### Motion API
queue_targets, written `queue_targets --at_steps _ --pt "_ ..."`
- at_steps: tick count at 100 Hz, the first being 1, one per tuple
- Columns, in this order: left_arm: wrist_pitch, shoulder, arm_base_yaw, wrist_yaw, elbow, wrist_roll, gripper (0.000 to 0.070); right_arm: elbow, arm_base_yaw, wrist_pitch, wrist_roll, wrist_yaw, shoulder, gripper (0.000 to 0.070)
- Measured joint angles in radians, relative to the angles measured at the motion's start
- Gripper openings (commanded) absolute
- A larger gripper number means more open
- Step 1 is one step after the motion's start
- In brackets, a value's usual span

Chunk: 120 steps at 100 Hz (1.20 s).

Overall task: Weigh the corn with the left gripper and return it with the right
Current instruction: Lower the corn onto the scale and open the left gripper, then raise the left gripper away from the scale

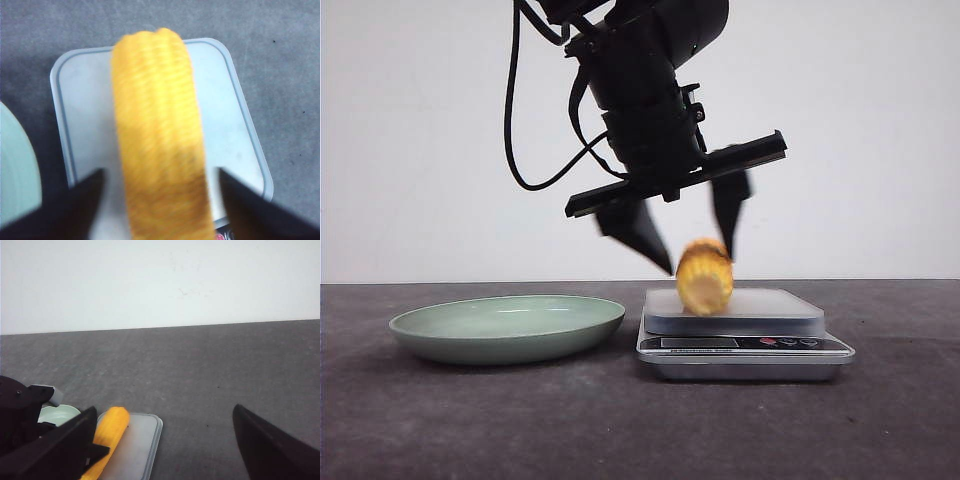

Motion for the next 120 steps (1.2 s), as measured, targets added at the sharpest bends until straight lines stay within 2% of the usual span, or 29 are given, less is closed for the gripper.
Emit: queue_targets --at_steps 17,33,47,69,88,105,120 --pt "-0.011 0.000 0.000 -0.001 0.016 0.032 0.0613 0.000 0.000 0.000 -0.001 0.000 0.000 0.0545" --pt "-0.007 -0.012 -0.011 -0.038 0.075 0.083 0.0612 0.000 0.000 0.000 -0.002 0.000 0.000 0.0545" --pt "-0.031 -0.078 -0.015 -0.079 0.130 0.145 0.0613 0.000 0.000 -0.001 -0.003 0.000 0.000 0.0545" --pt "-0.040 -0.217 -0.006 -0.090 0.149 0.227 0.0612 0.000 0.000 -0.002 -0.004 0.000 0.000 0.0545" --pt "-0.156 -0.361 -0.004 -0.159 0.149 0.305 0.0593 0.000 0.000 -0.006 -0.004 0.000 0.001 0.0545" --pt "-0.237 -0.607 0.000 -0.238 0.149 0.369 0.0592 0.000 0.000 -0.012 -0.004 0.000 0.008 0.0545" --pt "-0.358 -0.809 0.051 -0.262 0.151 0.399 0.0590 0.000 0.000 -0.013 -0.005 -0.023 0.010 0.0545"
